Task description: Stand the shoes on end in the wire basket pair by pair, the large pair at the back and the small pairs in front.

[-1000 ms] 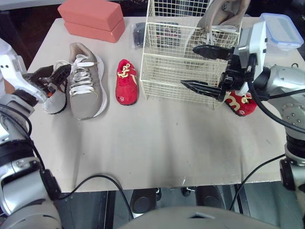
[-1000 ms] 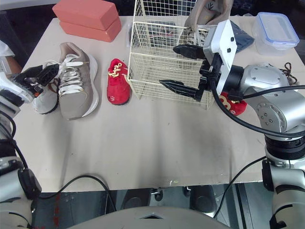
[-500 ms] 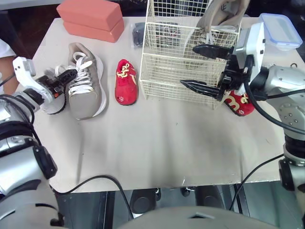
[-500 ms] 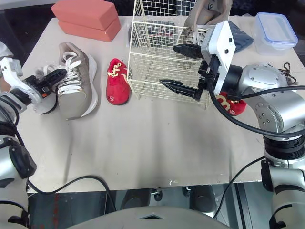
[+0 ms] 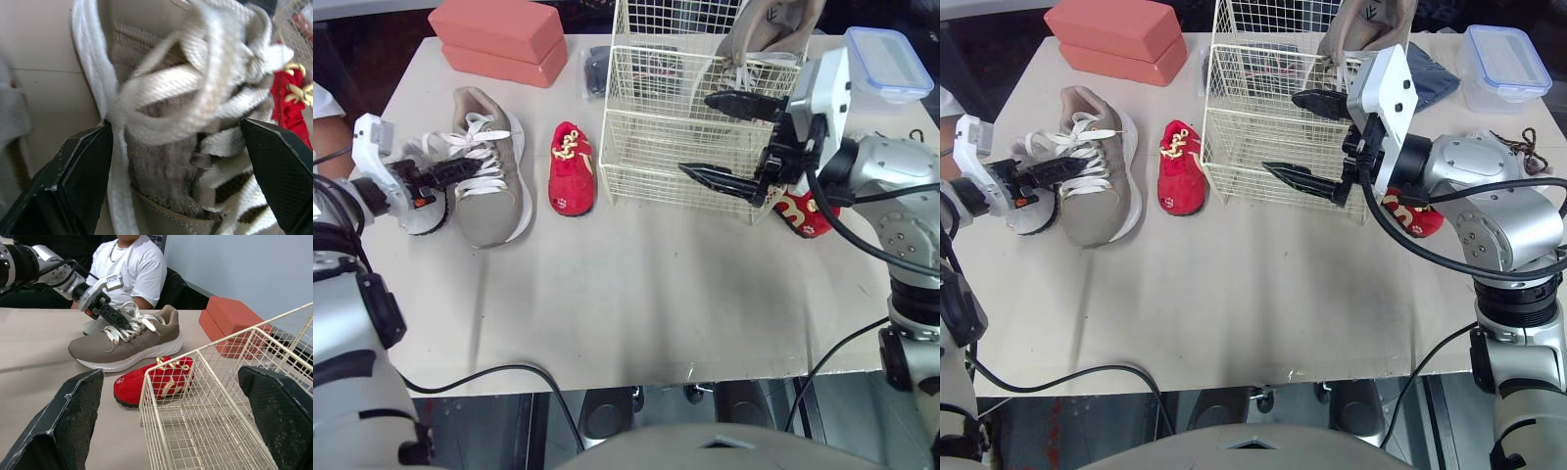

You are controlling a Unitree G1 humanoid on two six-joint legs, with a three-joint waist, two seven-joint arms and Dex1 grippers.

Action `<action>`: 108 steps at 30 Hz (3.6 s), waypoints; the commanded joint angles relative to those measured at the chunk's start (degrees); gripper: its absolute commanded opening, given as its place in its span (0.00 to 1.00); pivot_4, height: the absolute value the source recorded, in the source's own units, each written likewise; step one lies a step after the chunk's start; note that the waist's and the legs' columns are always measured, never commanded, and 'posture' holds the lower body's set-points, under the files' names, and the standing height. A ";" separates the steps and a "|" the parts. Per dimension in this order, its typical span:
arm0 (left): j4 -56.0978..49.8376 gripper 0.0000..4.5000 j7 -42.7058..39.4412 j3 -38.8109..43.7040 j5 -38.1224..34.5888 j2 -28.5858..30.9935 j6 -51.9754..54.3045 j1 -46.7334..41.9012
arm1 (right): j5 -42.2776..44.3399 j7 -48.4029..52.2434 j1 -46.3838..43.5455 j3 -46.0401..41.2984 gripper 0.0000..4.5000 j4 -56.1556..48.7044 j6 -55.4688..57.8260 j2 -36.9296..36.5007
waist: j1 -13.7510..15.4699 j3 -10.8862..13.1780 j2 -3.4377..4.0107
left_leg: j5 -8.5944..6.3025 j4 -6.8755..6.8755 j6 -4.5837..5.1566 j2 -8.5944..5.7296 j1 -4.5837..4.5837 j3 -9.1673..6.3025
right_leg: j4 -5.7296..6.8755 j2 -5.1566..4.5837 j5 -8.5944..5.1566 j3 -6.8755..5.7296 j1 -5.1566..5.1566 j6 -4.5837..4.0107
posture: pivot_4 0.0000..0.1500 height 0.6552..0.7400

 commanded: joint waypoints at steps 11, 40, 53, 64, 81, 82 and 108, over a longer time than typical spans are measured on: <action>4.08 0.36 -0.74 -1.45 6.27 1.30 -0.58 -3.31 | -0.68 0.08 -0.65 -0.85 1.00 -0.65 -1.56 0.32 | 0.02 0.00 0.00 | 0.00 0.03 0.00 0.01 0.02 -0.01 | 0.10 -0.04 0.00 0.03 -0.01 -0.01 | 1.00 0.36; -28.50 0.10 1.44 27.23 -21.41 -6.45 -16.41 1.93 | 1.73 -4.97 0.88 -7.88 1.00 -0.27 -6.37 5.65 | 0.49 0.06 -0.52 | 0.01 0.35 0.00 0.00 -0.30 -0.03 | 0.55 -0.15 0.08 0.07 -0.37 -0.17 | 1.00 0.36; -30.80 0.10 16.63 14.26 -13.59 -28.92 -41.29 -16.85 | -0.50 -11.62 4.29 -9.95 1.00 -2.96 -8.21 5.44 | 0.01 0.02 -0.59 | 0.01 0.78 0.01 -0.21 -0.82 -0.13 | 0.56 -0.14 0.10 -0.17 -0.44 -0.17 | 1.00 0.36; -9.46 0.10 27.38 9.81 -5.45 -41.95 -68.52 -26.92 | -1.09 -18.06 7.16 -13.61 1.00 -5.66 -7.63 4.79 | 0.00 0.03 -0.58 | 0.01 0.71 0.01 -0.24 -0.83 -0.11 | 0.54 -0.14 0.10 -0.25 -0.51 -0.17 | 1.00 0.36; -0.09 0.10 39.33 6.19 3.20 -45.19 -83.51 -25.28 | 0.75 -20.93 9.26 -13.98 1.00 -7.81 -6.88 4.83 | 0.11 0.03 -0.56 | 0.01 0.63 0.02 -0.24 -0.84 -0.24 | 0.53 -0.14 0.10 -0.21 -0.59 -0.17 | 1.00 0.36; 0.04 0.10 39.66 6.01 3.63 -45.23 -83.82 -25.30 | 0.83 -21.02 9.28 -13.95 1.00 -7.85 -6.88 4.83 | 0.13 0.03 -0.56 | 0.01 0.63 0.02 -0.24 -0.84 -0.25 | 0.53 -0.14 0.10 -0.21 -0.59 -0.17 | 1.00 0.36; -14.65 0.10 20.84 7.91 -8.93 -48.96 -76.58 -19.99 | 8.46 -26.14 -0.34 -12.96 1.00 -3.86 -2.55 10.36 | -0.48 0.02 -0.52 | 0.01 0.66 0.02 -0.22 -0.81 -0.22 | 0.57 -0.11 0.10 -0.18 -0.59 -0.17 | 1.00 0.36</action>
